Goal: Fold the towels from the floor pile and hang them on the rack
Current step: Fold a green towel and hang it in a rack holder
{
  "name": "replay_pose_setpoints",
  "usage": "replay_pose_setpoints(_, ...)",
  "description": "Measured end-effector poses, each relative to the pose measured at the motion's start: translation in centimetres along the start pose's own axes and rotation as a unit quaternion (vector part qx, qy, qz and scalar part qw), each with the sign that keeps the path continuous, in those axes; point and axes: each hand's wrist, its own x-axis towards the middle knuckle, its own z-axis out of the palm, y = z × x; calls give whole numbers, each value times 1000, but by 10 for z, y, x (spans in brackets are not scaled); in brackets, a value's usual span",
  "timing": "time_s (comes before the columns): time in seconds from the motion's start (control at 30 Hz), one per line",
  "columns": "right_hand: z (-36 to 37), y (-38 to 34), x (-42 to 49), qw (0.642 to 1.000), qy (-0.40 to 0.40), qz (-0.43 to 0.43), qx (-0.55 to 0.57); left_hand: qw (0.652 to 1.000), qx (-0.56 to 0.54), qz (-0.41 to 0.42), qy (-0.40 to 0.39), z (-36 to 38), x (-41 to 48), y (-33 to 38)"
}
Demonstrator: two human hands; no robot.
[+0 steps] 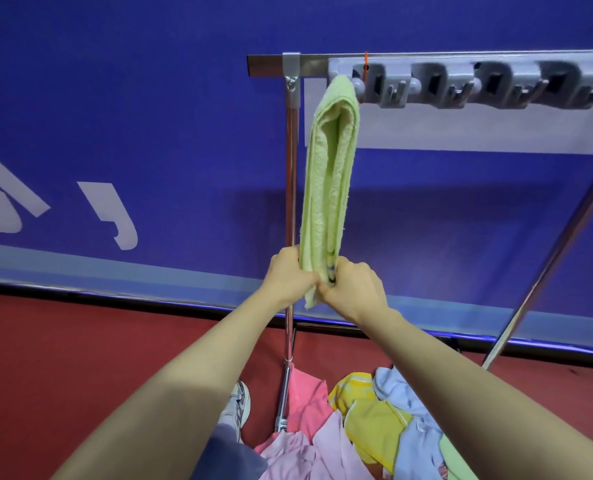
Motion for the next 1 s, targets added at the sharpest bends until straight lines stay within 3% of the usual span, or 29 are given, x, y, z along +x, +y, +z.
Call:
replay_pose_setpoints(0.13, 2, 3, 4, 1000, 19, 24, 5, 998, 66, 21, -14, 1, -1, -10)
replay_pose_setpoints(0.3, -4, 7, 2, 999, 26, 31, 4, 975, 198, -15, 102, -1, 7, -18)
replay_pose_setpoints(0.37, -3, 4, -2, 1000, 14, 6, 19, 967, 234, -13, 97, 4, 4, -16)
replay_pose_setpoints(0.43, 2, -1, -5, 999, -12, -29, 29, 978, 203, -7, 51, 16, -1, -12)
replay_pose_setpoints(0.6, 5, 3, -6, 988, -116, -57, 80, 999, -1, -26, -41, 26, -7, -9)
replay_pose_setpoints(0.73, -8, 11, -1, 979, -153, -49, 123, 1000, 23, -8, -16, 24, -4, -9)
replay_pose_setpoints(0.8, -28, 9, 8, 988, -100, -24, 115, 998, 50, 3, 23, 27, -3, -11)
replay_pose_setpoints(0.87, -60, 0, 18, 995, 51, -12, 88, 997, 62, -2, 55, 30, -2, -14)
replay_pose_setpoints(0.93, -97, -17, 28, 968, 212, -47, 124, 993, 90, -11, 71, 33, -2, -15)
replay_pose_setpoints(1.0, -131, -38, 38, 935, 296, -111, 157, 990, 121, -15, 70, 37, -3, -12)
